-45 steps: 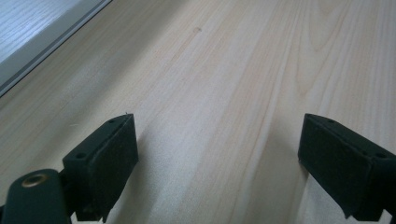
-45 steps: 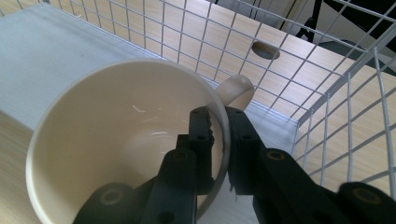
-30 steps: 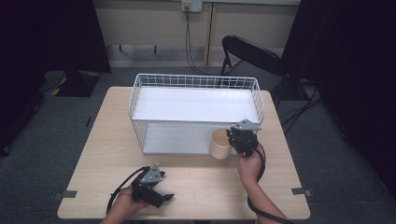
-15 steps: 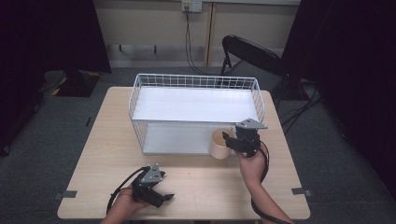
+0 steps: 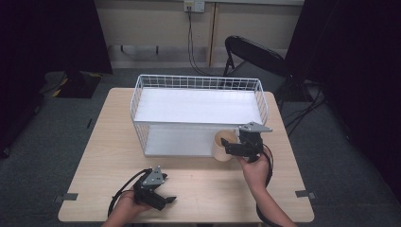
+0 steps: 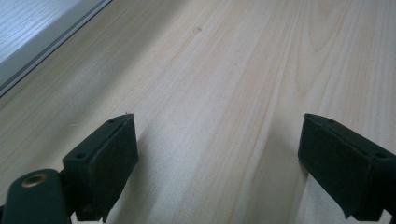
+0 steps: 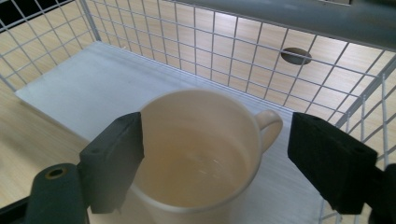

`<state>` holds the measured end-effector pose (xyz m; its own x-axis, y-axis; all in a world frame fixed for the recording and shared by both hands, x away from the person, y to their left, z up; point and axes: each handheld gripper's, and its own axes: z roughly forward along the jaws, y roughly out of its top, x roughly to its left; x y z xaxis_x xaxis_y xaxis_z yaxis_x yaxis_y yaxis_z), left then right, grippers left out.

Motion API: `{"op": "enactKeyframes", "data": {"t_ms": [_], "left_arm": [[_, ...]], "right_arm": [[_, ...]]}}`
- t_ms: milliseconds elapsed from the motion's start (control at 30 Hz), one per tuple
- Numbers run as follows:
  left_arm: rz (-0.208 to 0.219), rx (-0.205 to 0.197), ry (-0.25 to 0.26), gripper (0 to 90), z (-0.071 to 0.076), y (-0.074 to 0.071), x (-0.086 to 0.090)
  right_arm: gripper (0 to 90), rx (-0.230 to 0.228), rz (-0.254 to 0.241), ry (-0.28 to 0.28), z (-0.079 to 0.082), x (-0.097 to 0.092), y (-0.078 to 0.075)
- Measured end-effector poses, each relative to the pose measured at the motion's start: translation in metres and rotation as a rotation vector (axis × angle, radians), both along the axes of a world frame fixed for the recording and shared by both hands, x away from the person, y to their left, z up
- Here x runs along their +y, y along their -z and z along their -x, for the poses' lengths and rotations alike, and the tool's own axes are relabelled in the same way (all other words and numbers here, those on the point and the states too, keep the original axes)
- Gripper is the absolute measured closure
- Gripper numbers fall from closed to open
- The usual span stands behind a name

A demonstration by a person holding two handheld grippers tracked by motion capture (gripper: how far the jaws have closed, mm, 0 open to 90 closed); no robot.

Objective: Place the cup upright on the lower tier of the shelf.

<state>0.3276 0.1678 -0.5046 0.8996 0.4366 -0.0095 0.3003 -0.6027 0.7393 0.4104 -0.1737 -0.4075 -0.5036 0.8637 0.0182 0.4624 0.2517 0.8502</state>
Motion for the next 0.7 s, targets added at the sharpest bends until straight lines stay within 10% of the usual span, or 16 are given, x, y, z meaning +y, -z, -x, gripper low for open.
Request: {"op": "enactKeyframes", "data": {"t_ms": [700], "left_arm": [[0.000,0.000,0.000,11.6,0.000,0.000,0.000]], "right_arm": [[13.9,0.017,-0.012,-0.037,0.022,-0.003,0.007]]}}
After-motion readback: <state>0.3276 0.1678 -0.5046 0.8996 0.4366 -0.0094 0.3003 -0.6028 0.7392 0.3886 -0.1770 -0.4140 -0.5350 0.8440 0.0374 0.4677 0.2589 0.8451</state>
